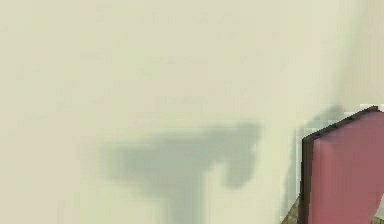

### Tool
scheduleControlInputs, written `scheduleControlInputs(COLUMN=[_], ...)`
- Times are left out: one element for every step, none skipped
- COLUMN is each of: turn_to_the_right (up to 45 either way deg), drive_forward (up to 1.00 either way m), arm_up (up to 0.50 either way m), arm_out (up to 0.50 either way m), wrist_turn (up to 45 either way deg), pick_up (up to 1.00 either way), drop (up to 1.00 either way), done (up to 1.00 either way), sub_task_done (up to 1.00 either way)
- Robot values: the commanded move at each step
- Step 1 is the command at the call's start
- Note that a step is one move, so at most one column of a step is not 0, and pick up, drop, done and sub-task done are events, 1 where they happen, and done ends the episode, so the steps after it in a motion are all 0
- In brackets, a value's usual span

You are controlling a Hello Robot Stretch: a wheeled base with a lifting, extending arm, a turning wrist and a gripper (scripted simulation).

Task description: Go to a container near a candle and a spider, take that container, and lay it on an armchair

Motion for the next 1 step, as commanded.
scheduleControlInputs(turn_to_the_right=[45.0], drive_forward=[0.0], arm_up=[0.0], arm_out=[0.0], wrist_turn=[0.0], pick_up=[0.0], drop=[0.0], done=[0.0], sub_task_done=[0.0])
